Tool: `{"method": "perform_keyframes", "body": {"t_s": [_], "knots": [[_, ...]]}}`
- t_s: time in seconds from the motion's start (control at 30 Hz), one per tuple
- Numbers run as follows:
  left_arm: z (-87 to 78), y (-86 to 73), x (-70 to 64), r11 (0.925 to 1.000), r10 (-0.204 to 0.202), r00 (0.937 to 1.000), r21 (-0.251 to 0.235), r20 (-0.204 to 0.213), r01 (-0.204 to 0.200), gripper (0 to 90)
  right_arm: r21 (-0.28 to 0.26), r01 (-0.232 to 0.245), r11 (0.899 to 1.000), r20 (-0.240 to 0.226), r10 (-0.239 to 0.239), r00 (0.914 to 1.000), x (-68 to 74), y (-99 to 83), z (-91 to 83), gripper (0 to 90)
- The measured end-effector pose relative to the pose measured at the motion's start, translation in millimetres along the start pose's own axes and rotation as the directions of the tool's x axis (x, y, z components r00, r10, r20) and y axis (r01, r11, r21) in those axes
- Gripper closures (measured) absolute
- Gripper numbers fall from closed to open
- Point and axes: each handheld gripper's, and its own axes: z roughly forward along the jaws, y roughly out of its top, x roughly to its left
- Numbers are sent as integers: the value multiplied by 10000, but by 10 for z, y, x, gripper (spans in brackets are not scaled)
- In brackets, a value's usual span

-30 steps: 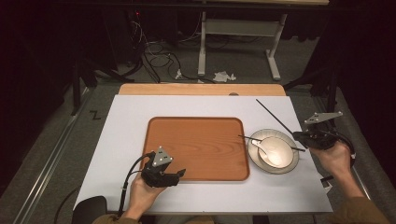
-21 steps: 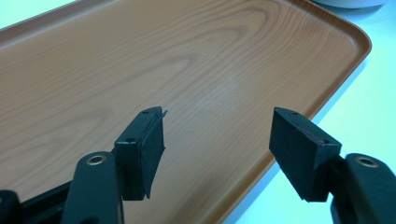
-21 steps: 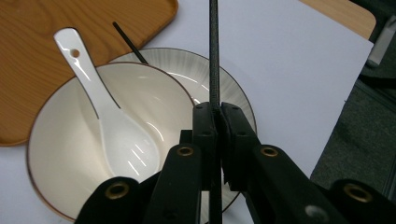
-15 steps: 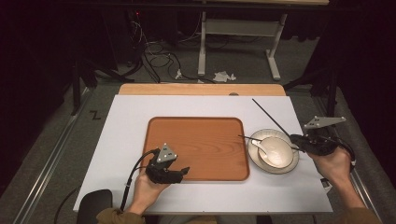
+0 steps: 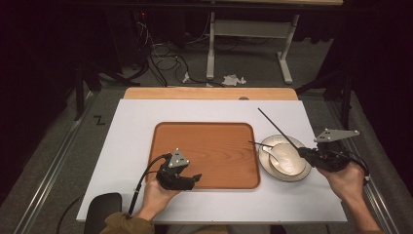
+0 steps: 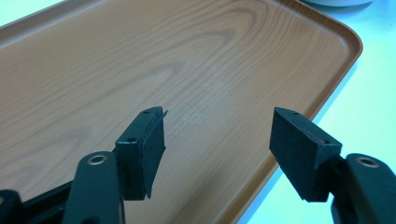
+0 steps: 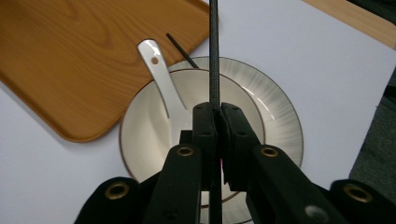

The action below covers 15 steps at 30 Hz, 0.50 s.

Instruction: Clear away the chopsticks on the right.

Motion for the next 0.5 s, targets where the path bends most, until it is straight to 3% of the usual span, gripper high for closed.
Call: {"method": "perform_keyframes", "body": {"t_s": [0.33, 0.5], "knots": [[8, 3, 4, 10000, 2, 10000, 55, 12, -2, 356, -87, 382, 9992, -364, -385, 9986, 306, 96, 1, 865], [3, 3, 6, 10000, 12, 10000, 44, 16, -13, 355, -127, 357, 9993, -551, -363, 9978, 444, 157, 57, 865]]}}
